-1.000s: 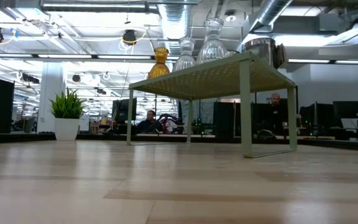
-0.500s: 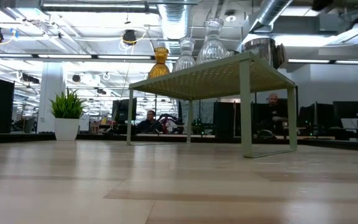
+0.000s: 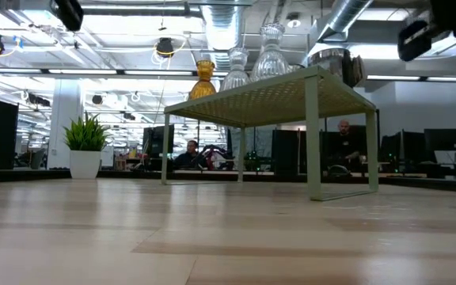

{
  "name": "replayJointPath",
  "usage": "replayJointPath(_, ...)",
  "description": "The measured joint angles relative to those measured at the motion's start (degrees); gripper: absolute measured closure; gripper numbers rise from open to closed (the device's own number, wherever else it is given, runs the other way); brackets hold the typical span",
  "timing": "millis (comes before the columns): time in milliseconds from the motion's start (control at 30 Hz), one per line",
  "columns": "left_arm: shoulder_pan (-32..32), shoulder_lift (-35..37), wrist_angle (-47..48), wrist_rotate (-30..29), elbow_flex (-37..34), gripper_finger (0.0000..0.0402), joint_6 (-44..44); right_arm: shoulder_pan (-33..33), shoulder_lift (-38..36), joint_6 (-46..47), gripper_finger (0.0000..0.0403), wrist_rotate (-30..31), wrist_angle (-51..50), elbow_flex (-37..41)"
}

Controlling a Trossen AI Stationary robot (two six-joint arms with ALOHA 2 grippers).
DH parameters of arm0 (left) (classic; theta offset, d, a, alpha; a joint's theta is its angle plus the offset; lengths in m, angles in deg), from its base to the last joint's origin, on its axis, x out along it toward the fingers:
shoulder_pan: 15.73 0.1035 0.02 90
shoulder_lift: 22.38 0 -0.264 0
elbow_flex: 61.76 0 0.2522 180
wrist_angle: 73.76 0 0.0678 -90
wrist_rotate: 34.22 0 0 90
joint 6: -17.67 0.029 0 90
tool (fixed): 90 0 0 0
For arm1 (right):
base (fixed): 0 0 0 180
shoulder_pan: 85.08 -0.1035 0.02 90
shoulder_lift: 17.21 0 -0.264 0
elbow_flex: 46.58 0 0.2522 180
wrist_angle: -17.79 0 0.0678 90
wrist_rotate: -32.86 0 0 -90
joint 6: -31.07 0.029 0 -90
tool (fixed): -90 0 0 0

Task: Stock candles on shelf
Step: Return to Home Position

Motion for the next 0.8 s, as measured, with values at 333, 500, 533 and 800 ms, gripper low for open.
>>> replayJointPath(333, -0.06, -1.7, 0.26, -8.73, -0.88, 0.0392, -1.12, -0.02, 0.03, 10.34, 0.0394, 0.66, -7.05, 2.58)
replayJointPath(500, -0.07, -3.76, 0.16, -8.55, -0.92, 0.0389, -2.24, -0.89, 0.08, 12.82, 0.0392, 0.67, -14.39, 2.58)
replayJointPath(533, -0.07, -4.28, 0.16, -8.52, -0.93, 0.0389, -0.19, -1.14, 0.11, 13.37, 0.0392, 0.88, -15.17, 2.58)
replayJointPath(800, -0.04, 7.77, 3.75, -5.6, -7.3, 0.0389, 0.38, -1.21, -0.12, 6.11, 0.0374, 1.69, -7.32, 2.59)
